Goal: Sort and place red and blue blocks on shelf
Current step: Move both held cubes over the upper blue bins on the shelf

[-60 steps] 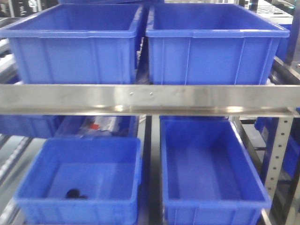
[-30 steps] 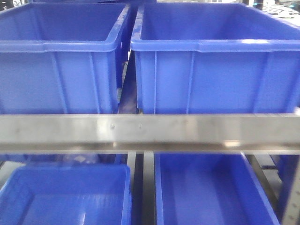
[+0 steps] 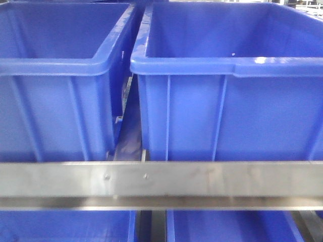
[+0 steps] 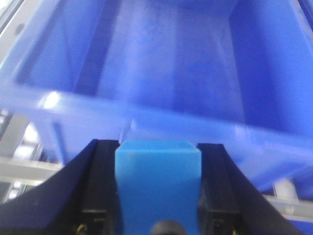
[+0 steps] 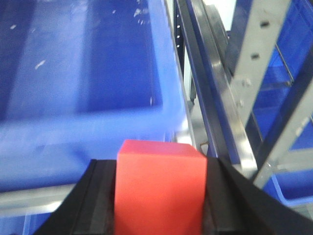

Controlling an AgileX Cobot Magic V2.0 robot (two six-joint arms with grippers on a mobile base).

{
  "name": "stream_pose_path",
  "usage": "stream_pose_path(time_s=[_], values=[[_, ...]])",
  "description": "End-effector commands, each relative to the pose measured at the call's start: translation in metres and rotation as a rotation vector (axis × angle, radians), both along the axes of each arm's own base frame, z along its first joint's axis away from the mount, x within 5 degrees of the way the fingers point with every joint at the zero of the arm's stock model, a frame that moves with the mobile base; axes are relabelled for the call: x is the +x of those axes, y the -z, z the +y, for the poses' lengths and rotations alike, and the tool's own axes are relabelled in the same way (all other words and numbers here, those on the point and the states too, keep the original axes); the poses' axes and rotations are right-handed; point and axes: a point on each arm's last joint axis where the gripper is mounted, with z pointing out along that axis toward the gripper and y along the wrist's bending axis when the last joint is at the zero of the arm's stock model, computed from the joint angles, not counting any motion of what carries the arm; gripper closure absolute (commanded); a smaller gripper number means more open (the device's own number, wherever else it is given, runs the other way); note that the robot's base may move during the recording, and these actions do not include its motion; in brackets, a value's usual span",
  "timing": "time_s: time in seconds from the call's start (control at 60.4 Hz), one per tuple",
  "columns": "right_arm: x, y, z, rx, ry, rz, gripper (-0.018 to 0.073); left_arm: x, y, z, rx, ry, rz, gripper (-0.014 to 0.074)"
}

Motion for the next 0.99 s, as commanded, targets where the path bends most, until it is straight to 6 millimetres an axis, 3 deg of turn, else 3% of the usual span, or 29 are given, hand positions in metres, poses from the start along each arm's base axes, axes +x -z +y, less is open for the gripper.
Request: stream_pose_path(time_s=[0.0,0.978], values=[[0.0027,-0.0157,-0.0005,-0.009,0.0,-0.105,0.0501,0.0033,-0.0149,-0.0004,-0.014,-0.001,-0.097,0.047],[0.0027,-0.0157,-0.0005,-0.009,0.0,-0.105,0.0501,0.0033,-0.0149,-0.0004,-0.014,-0.001,-0.097,0.047]])
